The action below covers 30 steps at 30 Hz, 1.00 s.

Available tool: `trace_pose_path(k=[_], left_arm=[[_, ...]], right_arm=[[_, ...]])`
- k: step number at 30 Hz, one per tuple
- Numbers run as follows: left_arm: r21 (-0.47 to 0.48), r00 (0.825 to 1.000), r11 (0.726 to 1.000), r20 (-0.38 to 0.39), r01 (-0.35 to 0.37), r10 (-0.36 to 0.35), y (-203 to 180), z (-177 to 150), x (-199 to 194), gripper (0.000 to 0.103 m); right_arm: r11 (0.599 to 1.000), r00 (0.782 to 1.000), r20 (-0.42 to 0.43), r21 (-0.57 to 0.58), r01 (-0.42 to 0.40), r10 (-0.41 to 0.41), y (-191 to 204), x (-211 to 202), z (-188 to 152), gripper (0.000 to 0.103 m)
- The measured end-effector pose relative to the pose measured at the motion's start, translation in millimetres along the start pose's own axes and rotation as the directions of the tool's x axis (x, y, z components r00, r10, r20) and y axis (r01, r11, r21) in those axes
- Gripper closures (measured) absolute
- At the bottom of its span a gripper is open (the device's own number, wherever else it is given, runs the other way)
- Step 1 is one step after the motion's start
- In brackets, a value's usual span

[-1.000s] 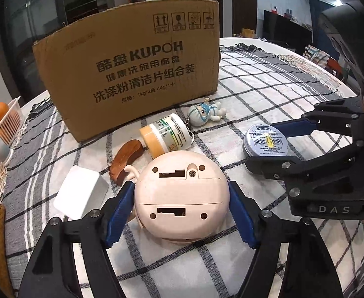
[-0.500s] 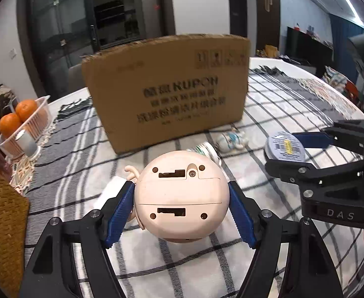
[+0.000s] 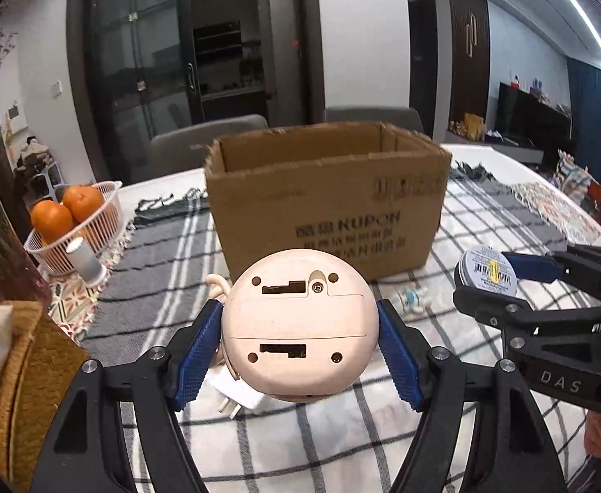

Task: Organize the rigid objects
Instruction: 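Lift the peach gadget with the left tool while the right tool carries the tin over the box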

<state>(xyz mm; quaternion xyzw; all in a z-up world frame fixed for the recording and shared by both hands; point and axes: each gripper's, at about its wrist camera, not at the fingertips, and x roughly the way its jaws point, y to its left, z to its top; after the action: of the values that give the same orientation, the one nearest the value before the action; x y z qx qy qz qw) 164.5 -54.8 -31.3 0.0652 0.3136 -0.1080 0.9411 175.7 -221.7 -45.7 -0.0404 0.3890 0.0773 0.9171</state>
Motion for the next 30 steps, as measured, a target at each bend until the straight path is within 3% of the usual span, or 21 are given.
trace_pose_path(k=[14,30], left_arm=[[-0.03,0.995,1.0,0.1,-0.009,0.012,19.3,39.0,-22.8,0.029],[-0.035,0.99,0.999,0.139,-0.003,0.008,29.2,84.7,-24.7,0.029]], right_arm=[[0.998,0.991,0.131,0.055,-0.005,-0.003,5.8,-30.3,37.5,0.05],[0.996,0.977,0.215,0.091,-0.02,0.0,4.7,-46.6,78.2,0.05]])
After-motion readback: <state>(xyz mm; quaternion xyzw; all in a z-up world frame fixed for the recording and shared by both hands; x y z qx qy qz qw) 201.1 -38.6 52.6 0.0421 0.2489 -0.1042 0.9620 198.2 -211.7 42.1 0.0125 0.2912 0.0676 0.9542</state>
